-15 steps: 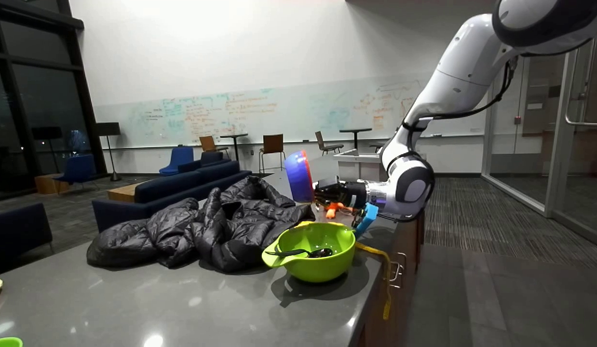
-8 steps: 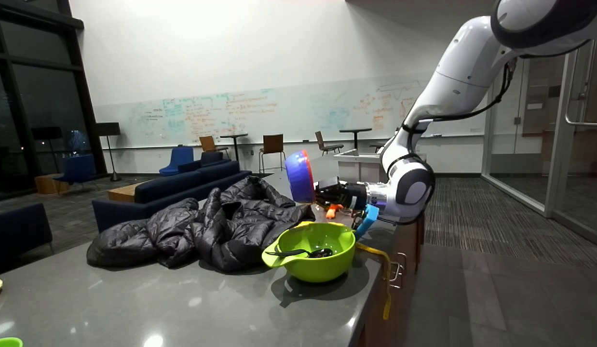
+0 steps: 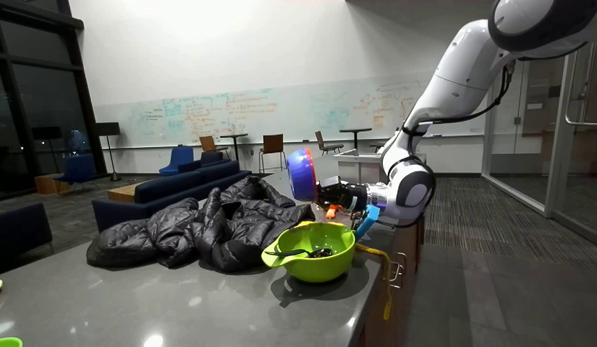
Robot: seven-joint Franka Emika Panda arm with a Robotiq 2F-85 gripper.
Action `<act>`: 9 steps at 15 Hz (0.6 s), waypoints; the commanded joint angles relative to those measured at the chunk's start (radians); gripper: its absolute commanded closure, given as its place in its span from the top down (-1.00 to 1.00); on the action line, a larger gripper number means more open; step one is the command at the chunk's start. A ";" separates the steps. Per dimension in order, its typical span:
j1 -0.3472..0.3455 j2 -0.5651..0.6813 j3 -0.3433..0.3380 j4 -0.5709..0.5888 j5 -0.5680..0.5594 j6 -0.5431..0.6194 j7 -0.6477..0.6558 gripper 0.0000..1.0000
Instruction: Pour the contents of the orange bowl into the green bowl
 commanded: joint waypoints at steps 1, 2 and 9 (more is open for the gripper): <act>-0.004 0.006 -0.008 0.009 -0.024 -0.030 0.030 -0.96; -0.004 0.005 -0.008 0.009 -0.024 -0.031 0.033 -0.96; -0.005 0.012 -0.009 0.014 -0.030 -0.047 0.058 -0.96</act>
